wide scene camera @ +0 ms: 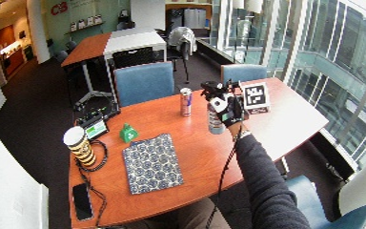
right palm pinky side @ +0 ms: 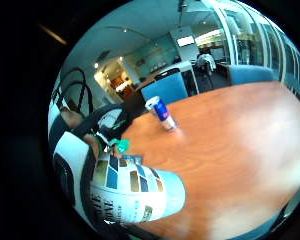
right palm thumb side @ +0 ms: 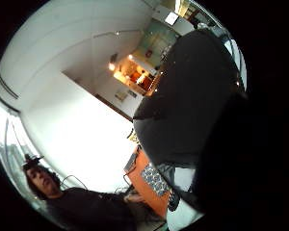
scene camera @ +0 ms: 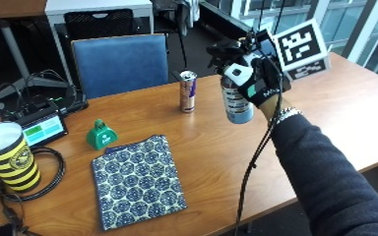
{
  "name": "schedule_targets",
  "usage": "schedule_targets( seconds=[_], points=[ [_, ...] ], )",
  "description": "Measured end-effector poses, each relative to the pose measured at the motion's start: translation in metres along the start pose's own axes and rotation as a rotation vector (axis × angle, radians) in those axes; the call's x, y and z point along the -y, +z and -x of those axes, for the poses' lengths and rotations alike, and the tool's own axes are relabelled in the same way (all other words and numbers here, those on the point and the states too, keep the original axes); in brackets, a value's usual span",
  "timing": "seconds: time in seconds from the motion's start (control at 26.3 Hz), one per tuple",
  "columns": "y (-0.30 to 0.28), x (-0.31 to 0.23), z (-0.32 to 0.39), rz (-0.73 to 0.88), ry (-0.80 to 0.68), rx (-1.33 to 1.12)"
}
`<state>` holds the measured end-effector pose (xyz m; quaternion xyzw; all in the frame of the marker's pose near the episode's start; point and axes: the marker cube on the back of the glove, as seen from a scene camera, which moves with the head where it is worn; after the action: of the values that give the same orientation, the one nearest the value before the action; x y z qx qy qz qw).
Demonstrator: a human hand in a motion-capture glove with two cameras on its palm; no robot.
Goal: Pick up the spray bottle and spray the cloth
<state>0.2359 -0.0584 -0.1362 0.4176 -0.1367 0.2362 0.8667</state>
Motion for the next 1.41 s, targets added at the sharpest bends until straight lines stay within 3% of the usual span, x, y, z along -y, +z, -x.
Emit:
schedule_targets(
  seconds=[0.23,0.46,0.76,0.99,1.41],
  points=[
    [-0.01,0.023,0.046,0.258,-0.131,-0.102],
    [-0.008,0.034,0.064,0.403,-0.15,-0.199],
    [0.042,0.022,0.1,0.792,-0.212,-0.569],
    [0.097,-0.014,0.088,1.013,-0.256,-0.898],
    [0.138,-0.06,0.036,1.216,-0.25,-1.095]
  ],
)
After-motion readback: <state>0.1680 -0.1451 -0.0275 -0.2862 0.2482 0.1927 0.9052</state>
